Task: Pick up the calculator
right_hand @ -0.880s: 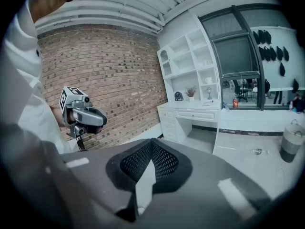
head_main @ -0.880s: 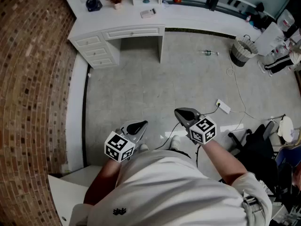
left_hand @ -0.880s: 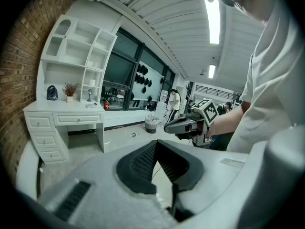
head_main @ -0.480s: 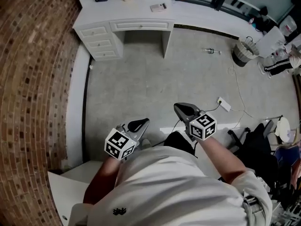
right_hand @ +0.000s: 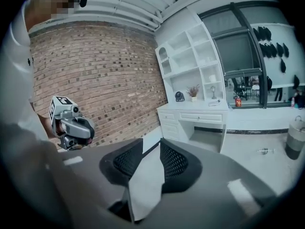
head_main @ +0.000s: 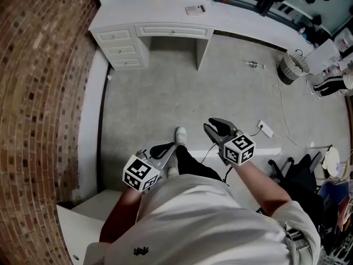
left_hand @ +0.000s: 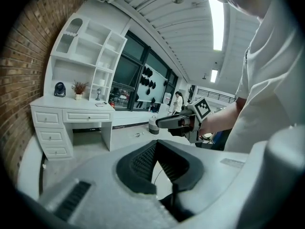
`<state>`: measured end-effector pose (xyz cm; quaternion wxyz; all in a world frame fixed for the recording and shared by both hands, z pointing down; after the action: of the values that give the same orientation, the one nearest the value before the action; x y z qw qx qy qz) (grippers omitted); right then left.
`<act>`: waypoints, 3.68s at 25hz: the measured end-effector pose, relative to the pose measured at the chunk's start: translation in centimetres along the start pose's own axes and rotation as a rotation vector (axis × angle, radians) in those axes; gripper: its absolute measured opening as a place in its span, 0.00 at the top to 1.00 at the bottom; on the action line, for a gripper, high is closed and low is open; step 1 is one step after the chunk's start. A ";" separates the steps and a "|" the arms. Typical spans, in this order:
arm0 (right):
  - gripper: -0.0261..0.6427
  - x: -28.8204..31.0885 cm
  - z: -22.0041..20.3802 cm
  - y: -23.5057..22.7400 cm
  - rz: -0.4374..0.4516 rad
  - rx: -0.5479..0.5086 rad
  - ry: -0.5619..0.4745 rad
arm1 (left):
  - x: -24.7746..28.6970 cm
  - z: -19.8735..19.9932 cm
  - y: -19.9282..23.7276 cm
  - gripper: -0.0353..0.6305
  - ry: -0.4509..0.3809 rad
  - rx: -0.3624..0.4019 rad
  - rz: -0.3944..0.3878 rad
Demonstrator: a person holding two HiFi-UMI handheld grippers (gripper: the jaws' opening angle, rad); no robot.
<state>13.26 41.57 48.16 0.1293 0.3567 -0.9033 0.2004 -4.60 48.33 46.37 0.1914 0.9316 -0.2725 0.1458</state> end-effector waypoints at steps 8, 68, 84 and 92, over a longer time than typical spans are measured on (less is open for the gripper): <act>0.77 7.6 5.7 -8.5 0.026 -0.002 -0.010 | 3.7 5.1 8.5 0.94 0.026 -0.037 0.043; 0.71 44.1 27.0 -70.5 -0.324 0.401 -0.003 | 34.7 35.5 59.2 0.94 0.077 0.024 -0.003; 0.69 51.6 25.4 -79.0 -0.144 0.560 0.096 | 40.6 38.7 61.6 0.94 0.072 -0.041 0.163; 0.83 52.8 25.4 -79.3 -0.075 0.640 0.129 | 40.8 39.2 61.9 0.94 0.054 -0.052 0.200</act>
<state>28.55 -54.05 66.91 0.0746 0.3990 -0.7705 0.4915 0.04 -35.37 44.20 0.2071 0.8902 -0.3627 0.1819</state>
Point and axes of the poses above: the fingertips, and each gripper's own axes: x forward along the fingers, y to its left, z out of its top, the point moved 4 cm from there along -x, backward along the fingers, and after that the axes turned 2 degrees about z, right-handed, at the moved point
